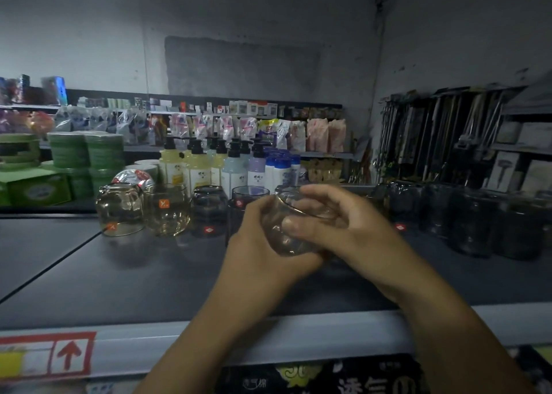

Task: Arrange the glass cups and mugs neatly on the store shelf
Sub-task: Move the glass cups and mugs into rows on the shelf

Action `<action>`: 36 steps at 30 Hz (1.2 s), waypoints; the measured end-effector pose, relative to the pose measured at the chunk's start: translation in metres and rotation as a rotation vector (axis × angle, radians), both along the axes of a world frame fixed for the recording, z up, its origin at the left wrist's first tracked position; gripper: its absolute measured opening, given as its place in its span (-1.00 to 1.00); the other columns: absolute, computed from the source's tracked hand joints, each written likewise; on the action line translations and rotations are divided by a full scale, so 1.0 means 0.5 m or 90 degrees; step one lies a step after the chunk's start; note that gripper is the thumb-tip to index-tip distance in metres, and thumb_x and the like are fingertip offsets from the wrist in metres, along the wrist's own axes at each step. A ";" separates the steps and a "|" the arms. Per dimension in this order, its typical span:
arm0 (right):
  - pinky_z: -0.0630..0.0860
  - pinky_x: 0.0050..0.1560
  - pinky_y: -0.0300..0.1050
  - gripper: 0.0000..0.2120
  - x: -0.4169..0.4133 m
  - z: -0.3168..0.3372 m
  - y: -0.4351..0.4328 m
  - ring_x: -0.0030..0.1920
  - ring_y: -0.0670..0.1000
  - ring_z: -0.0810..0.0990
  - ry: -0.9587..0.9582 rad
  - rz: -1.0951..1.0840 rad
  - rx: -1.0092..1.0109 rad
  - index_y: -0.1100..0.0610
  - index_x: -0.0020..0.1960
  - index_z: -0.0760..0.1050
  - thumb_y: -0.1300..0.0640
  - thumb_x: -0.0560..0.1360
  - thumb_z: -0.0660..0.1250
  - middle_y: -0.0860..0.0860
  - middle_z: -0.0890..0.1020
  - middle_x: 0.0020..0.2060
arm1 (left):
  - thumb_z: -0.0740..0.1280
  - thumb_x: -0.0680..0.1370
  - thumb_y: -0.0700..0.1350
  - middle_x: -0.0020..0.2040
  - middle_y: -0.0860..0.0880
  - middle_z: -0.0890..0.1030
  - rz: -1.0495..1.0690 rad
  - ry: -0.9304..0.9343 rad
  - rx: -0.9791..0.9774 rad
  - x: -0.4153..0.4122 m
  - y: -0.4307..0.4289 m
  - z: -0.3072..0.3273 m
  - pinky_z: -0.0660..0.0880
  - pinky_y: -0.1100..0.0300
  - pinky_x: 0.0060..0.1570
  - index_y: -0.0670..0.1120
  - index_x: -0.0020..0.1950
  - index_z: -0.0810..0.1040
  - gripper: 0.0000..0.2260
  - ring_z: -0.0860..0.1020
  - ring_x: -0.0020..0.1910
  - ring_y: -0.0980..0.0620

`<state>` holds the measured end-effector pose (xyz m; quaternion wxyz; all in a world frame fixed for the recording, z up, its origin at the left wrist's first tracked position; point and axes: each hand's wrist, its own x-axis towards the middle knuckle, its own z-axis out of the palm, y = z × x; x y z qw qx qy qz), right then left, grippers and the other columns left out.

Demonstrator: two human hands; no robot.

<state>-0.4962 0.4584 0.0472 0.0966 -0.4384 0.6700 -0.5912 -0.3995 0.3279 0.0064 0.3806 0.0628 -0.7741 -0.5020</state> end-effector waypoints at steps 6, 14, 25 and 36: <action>0.66 0.13 0.07 -0.01 -0.025 -0.001 0.000 0.06 -0.06 0.72 -0.025 -0.075 -0.060 0.01 0.45 0.42 -0.12 0.10 0.70 -0.10 0.72 0.04 | 0.60 0.28 0.27 0.20 0.32 0.57 0.012 -0.064 -0.147 0.008 -0.001 0.004 0.54 0.33 0.20 0.19 0.52 0.23 -0.09 0.56 0.16 0.39; 0.59 0.14 -0.05 -0.12 -0.081 0.008 -0.054 0.07 -0.10 0.60 0.120 -0.225 0.071 0.01 0.42 0.39 -0.15 0.21 0.68 -0.10 0.58 0.04 | 0.40 0.43 0.25 0.21 0.05 0.45 0.180 -0.151 -0.407 0.058 -0.143 0.069 0.54 0.11 0.18 0.13 0.37 0.44 -0.46 0.50 0.06 0.17; 0.55 0.07 -0.11 -0.18 -0.127 -0.033 -0.099 0.16 -0.07 0.57 0.134 -0.156 0.127 -0.04 0.40 0.37 -0.23 0.27 0.63 -0.08 0.54 0.22 | 0.35 0.40 0.40 0.21 0.15 0.43 0.042 -0.169 -0.511 -0.009 -0.256 0.056 0.43 0.31 0.21 0.16 0.33 0.47 -0.42 0.46 0.19 0.26; 0.49 0.01 -0.30 -0.63 -0.139 -0.057 -0.070 0.01 -0.15 0.57 0.274 -0.187 0.103 -0.05 0.10 0.58 -0.10 0.37 0.60 -0.12 0.56 0.05 | 0.29 0.48 0.38 0.16 0.19 0.46 0.059 -0.131 -0.505 -0.001 -0.262 0.051 0.49 0.30 0.10 0.15 0.26 0.53 -0.53 0.51 0.10 0.26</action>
